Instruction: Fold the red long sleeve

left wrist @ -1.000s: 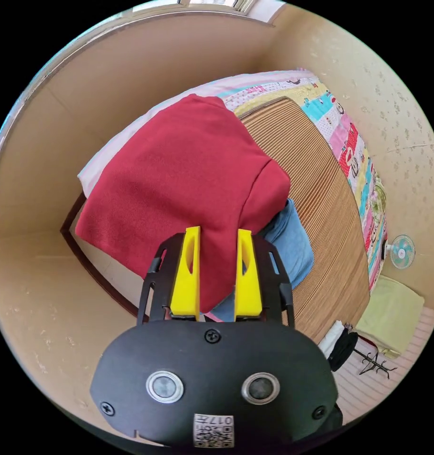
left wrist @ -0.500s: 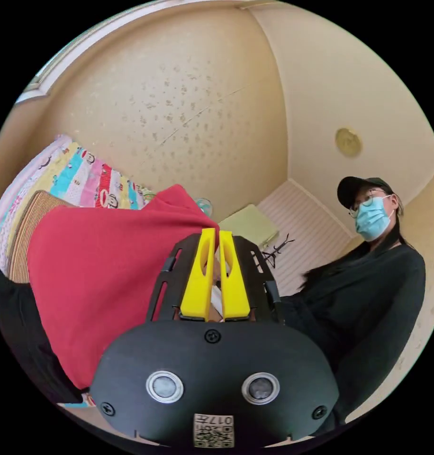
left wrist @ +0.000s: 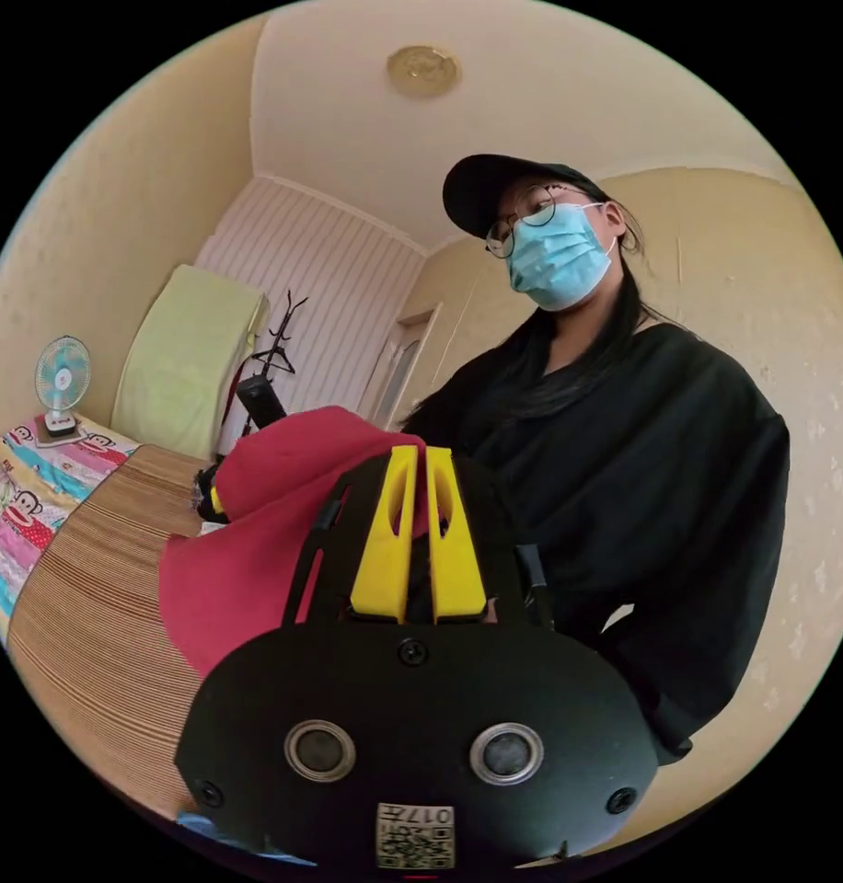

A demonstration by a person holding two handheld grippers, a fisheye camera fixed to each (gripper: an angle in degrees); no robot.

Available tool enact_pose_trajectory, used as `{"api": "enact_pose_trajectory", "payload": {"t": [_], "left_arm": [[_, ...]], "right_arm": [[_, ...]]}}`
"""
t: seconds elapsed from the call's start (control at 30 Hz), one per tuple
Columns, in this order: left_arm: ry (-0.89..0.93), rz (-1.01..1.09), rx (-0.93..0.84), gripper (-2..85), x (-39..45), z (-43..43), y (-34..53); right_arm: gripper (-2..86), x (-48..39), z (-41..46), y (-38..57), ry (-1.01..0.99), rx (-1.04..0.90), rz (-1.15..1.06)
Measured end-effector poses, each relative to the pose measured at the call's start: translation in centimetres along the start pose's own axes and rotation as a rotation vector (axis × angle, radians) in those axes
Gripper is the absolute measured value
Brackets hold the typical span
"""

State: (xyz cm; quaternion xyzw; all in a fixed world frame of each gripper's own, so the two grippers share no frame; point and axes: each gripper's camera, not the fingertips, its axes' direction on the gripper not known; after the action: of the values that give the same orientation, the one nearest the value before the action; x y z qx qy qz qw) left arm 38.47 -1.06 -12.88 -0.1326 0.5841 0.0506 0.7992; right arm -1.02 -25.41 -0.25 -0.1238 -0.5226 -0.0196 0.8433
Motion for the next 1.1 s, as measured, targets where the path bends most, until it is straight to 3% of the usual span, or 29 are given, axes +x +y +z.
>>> {"api": "enact_pose_trajectory", "payload": {"t": [0.07, 0.17, 0.23, 0.33, 0.43, 0.5, 0.6, 0.7, 0.83, 0.97, 1.03, 1.1], "left_arm": [[0.004, -0.032, -0.007, -0.3, -0.2, 1.7, 1.3], [-0.204, -0.168, -0.038, 0.8, 0.5, 1.8, 3.2], [-0.433, -0.374, -0.12, 2.5, 0.2, 1.5, 4.5], [-0.523, -0.509, -0.12, 10.6, 0.3, 1.3, 5.0], [-0.662, -0.622, -0.167, 14.9, 0.0, 3.5, 4.2], [-0.725, -0.584, -0.196, 16.2, 0.6, 6.3, 2.9], [-0.75, -0.566, -0.145, 16.5, 1.0, 10.0, 1.5], [-0.758, -0.603, -0.058, 15.9, 0.7, 11.3, 1.3], [-0.802, -0.572, 0.083, 9.0, 1.9, 9.6, 1.9], [-0.693, -0.454, 0.167, 5.6, 2.9, 7.4, 2.0], [-0.64, -0.443, 0.331, 5.2, 3.8, 4.5, 2.5], [-0.648, -0.421, 0.36, 5.2, 4.4, 2.9, 1.9]], "right_arm": [[3.6, -0.9, -2.8, 2.5, 0.02, 0.178, 0.053], [2.9, -3.2, -8.8, 5.9, 0.029, 0.448, 0.077], [2.7, -6.0, -9.8, 5.9, 0.219, 0.415, 0.065], [2.6, -10.3, -8.8, 4.5, 0.286, 0.336, -0.042], [2.6, -13.5, -3.9, 2.7, 0.514, 0.144, -0.109], [2.5, -14.9, -1.7, 2.5, 0.532, 0.121, -0.14], [2.5, -16.1, -0.4, 1.8, 0.446, 0.096, -0.164], [2.5, -19.8, 1.9, 1.1, 0.528, 0.035, -0.287], [2.7, -21.9, 1.5, 0.5, 0.557, 0.063, -0.296], [3.6, -22.5, -2.2, 1.5, 0.43, 0.157, -0.336], [4.1, -22.1, -4.7, 2.9, 0.321, 0.234, -0.339], [5.5, -20.8, -7.1, 5.6, 0.278, 0.29, -0.289]]}}
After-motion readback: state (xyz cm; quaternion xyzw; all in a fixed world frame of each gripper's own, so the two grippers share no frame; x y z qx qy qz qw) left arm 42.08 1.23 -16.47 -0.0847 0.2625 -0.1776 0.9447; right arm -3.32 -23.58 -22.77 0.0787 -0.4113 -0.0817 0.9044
